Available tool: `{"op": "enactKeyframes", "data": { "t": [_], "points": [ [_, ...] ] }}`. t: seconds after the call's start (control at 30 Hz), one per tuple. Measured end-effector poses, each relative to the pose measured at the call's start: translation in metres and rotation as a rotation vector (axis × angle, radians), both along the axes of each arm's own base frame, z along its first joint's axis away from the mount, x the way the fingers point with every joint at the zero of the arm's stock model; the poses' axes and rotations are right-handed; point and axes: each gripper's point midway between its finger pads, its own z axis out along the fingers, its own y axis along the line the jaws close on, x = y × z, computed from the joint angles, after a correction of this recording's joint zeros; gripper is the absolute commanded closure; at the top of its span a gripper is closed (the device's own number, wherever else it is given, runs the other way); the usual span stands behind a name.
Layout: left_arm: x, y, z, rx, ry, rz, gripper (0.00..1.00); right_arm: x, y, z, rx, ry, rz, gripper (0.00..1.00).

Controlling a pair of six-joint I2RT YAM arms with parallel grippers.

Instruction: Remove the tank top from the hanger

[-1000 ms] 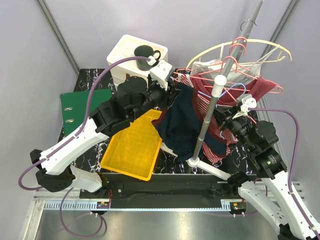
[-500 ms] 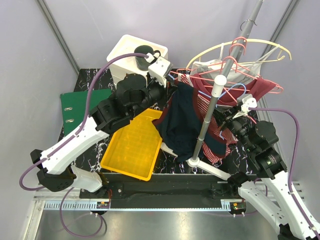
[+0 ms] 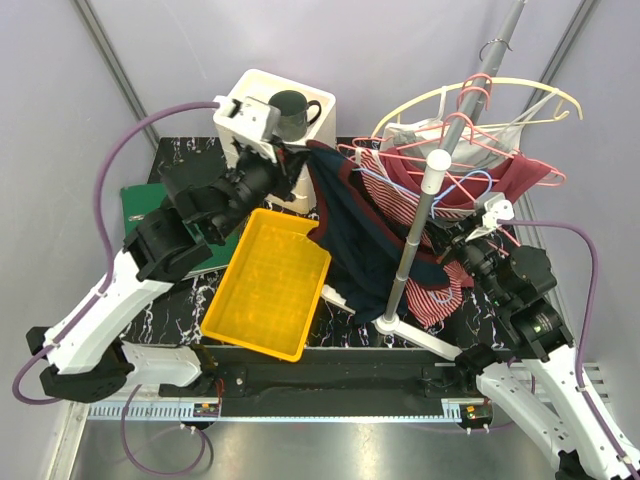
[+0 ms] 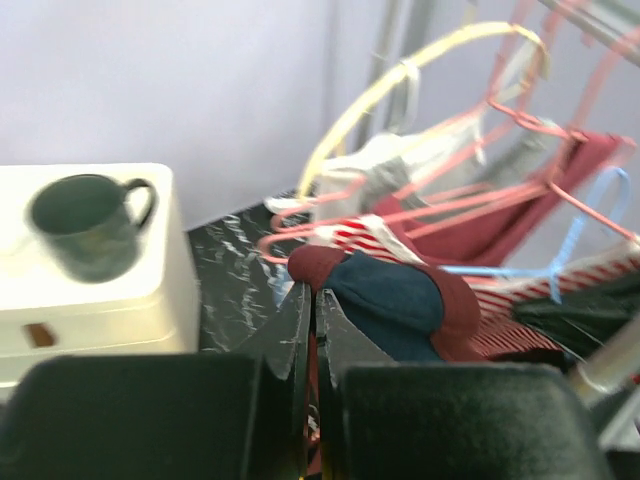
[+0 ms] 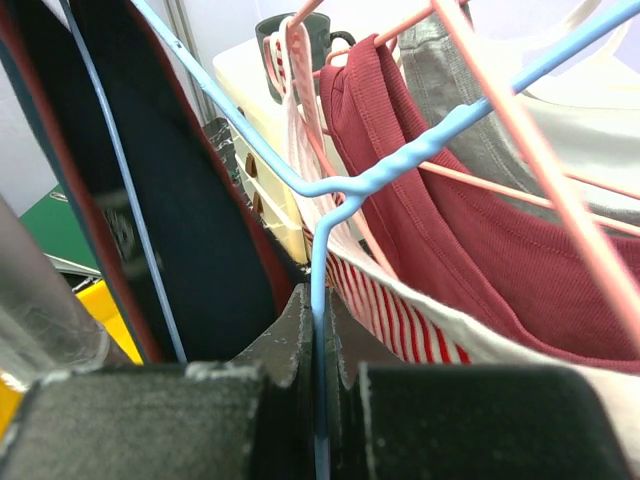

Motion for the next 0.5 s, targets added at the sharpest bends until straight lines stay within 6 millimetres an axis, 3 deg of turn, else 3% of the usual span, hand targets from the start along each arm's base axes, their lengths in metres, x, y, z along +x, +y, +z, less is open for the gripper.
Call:
{"op": "enactKeyframes", "data": {
  "t": [0.13, 0.3, 0.5],
  "points": [
    [0.015, 0.032, 0.008, -0.032, -0.013, 0.137, 1.0, -0.004, -0.001, 0.003, 0.004, -0.014, 0.004, 1.0],
    [0.038, 0.065, -0.001, -0.025, 0.004, 0.305, 1.0, -0.007, 0.0, 0.004, 0.003, -0.022, 0.021, 1.0],
    [0.055, 0.08, -0.024, -0.006, 0.047, 0.385, 1.0, -0.008, 0.0, 0.006, 0.008, -0.031, 0.021, 1.0]
  ]
}}
